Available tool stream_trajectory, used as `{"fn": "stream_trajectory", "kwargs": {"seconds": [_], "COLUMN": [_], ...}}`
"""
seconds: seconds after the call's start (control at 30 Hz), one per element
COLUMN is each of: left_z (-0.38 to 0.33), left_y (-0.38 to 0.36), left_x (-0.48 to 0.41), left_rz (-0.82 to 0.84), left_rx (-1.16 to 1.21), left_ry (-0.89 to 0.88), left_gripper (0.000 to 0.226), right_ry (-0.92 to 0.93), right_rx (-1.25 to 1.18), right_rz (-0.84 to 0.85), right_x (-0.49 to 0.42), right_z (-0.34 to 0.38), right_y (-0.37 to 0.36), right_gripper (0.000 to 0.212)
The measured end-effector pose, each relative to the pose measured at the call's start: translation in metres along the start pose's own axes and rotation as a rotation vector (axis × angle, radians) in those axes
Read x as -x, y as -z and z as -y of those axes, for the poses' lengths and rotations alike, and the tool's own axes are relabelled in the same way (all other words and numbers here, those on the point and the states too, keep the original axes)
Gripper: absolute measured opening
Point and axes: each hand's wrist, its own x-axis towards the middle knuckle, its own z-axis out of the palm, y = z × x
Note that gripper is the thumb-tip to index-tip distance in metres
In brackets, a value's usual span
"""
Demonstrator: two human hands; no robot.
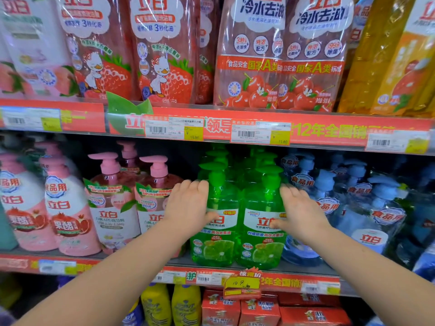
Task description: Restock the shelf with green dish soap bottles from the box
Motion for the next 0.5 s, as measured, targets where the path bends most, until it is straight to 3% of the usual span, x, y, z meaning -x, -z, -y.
{"fn": "stream_trajectory", "kwargs": {"seconds": [0.37, 0.5], "left_z": [0.006, 0.015], "left_y": [0.003, 0.008], "left_x": [0.001, 0.007], "left_rz": [0.084, 0.120], "left_rx": [0.001, 0.062], "left_ry": [-0.084, -0.130], "left_gripper": [0.080, 0.097], "right_ry": [-0.186, -0.161], "right_rx": [0.079, 0.061], "right_rz": [-0.054, -0.096], "right_x": [0.016, 0.052], "right_z": [0.026, 0.035], "right_y": [0.005, 0.003], "right_gripper": [0.103, 0.089]}}
